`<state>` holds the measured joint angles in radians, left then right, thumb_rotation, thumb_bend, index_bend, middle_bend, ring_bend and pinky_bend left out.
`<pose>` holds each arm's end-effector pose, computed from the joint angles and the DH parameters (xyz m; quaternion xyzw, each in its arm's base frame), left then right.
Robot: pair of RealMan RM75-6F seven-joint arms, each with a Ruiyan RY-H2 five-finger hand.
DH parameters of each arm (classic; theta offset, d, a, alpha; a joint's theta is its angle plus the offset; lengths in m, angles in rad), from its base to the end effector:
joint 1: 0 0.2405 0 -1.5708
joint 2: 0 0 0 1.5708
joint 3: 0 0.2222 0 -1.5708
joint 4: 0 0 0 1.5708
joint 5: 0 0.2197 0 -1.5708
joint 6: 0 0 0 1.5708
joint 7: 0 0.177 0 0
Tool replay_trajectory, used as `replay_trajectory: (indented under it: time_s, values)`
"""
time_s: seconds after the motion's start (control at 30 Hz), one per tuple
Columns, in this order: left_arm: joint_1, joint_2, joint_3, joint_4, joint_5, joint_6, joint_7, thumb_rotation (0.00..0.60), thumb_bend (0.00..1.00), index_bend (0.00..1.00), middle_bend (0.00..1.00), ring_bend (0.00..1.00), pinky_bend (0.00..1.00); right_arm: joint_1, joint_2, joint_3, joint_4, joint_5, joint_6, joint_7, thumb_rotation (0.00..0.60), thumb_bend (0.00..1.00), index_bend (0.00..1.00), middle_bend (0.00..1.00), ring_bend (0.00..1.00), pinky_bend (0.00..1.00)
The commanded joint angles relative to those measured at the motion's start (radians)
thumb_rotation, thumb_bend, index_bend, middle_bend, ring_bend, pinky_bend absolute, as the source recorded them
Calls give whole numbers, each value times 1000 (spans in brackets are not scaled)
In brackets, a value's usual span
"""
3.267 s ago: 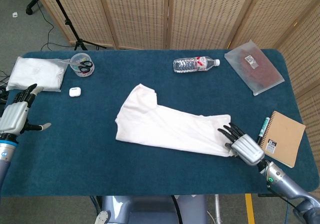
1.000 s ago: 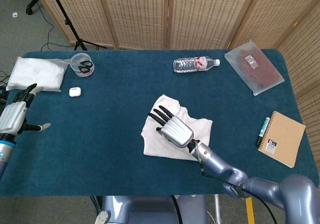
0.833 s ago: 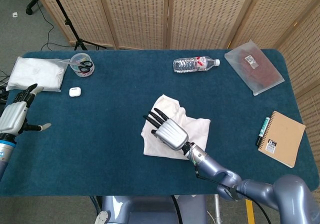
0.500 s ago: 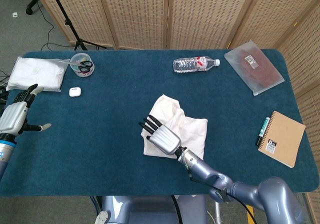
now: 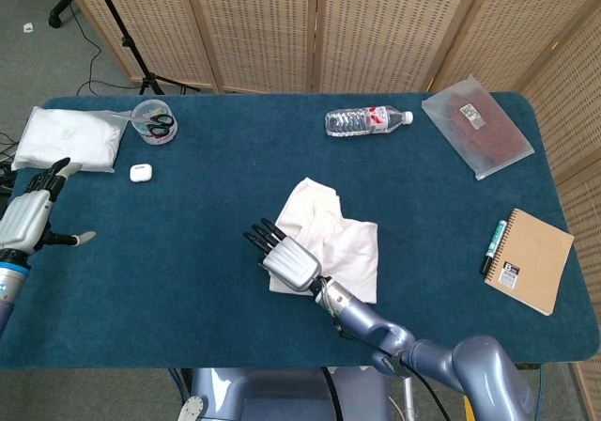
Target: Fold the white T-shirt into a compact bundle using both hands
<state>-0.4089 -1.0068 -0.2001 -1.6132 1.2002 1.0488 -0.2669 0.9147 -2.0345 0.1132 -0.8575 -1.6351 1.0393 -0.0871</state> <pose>-0.2601 0.3326 0.1492 -0.5613 -0.5007 -0.4191 0.5085 -0.0258 -0.3260 -0.1444 0.8228 -0.1752 0.4538 0.2937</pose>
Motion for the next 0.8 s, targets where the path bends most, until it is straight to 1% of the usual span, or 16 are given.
replay_trajectory:
  time_s: [0.03,0.07,0.1,0.13,0.17,0.2,0.23,0.27,0.3,0.47,0.53,0.6,0.63,0.7,0.73,0.8]
  values:
    - [0,-1,0,1,-1,0,1,600,0,0,0,0,0,5,-8,-2,11,6,-9,11,600,917,713,101,0,0]
    - [0,-1,0,1,-2,0,3,600,0,0,0,0,0,5,-8,-4,12,6,-10,17,600,862,680,89,0,0]
    - [-1,-2,0,1,-3,-1,4,600,0,0,0,0,0,5,-3,-9,7,6,-14,28,600,777,625,73,0,0]
    - [-2,-3,1,2,-4,-3,6,600,0,0,0,0,0,4,7,-10,-5,10,-21,39,600,560,492,42,0,0]
    - [-2,-4,0,3,-6,-4,8,600,0,0,0,0,0,3,19,-5,-24,18,-24,47,600,304,313,16,0,0]
    - [-3,-5,0,4,-7,-4,8,600,0,0,0,0,0,0,30,1,-43,25,-23,49,600,106,157,1,0,0]
    - [-3,-5,0,4,-8,-4,9,600,0,0,0,0,0,-2,48,8,-76,32,-20,52,600,20,70,0,0,0]
    - [-3,-5,0,5,-9,-5,9,600,0,0,0,0,0,-4,66,13,-105,35,-16,56,600,0,22,0,0,0]
    - [-3,-6,-1,5,-10,-4,9,600,0,0,0,0,0,-5,86,18,-135,36,-11,57,600,0,2,0,0,0]
    - [-6,-8,-1,7,-15,-10,13,600,0,0,0,0,0,-17,204,47,-305,44,19,43,600,0,1,0,0,0]
    - [-8,-9,-1,7,-15,-12,14,600,0,0,0,0,0,-20,244,72,-343,59,30,27,600,2,28,0,0,0]
    - [-8,-10,0,7,-14,-12,16,600,0,0,0,0,0,-16,283,102,-365,102,0,18,600,45,82,0,0,0]
    - [-8,-10,0,7,-14,-12,16,600,0,0,0,0,0,-12,298,115,-369,126,-22,17,600,73,107,0,0,0]
    - [-7,-9,0,6,-14,-10,15,600,0,0,0,0,0,-5,324,136,-373,177,-71,14,600,165,174,0,0,0]
    - [-7,-9,-1,6,-14,-10,15,600,0,0,0,0,0,0,336,146,-370,209,-102,11,600,184,190,0,0,0]
    - [-6,-9,-1,6,-15,-8,16,600,0,0,0,0,0,8,364,167,-368,292,-185,8,600,229,254,0,0,0]
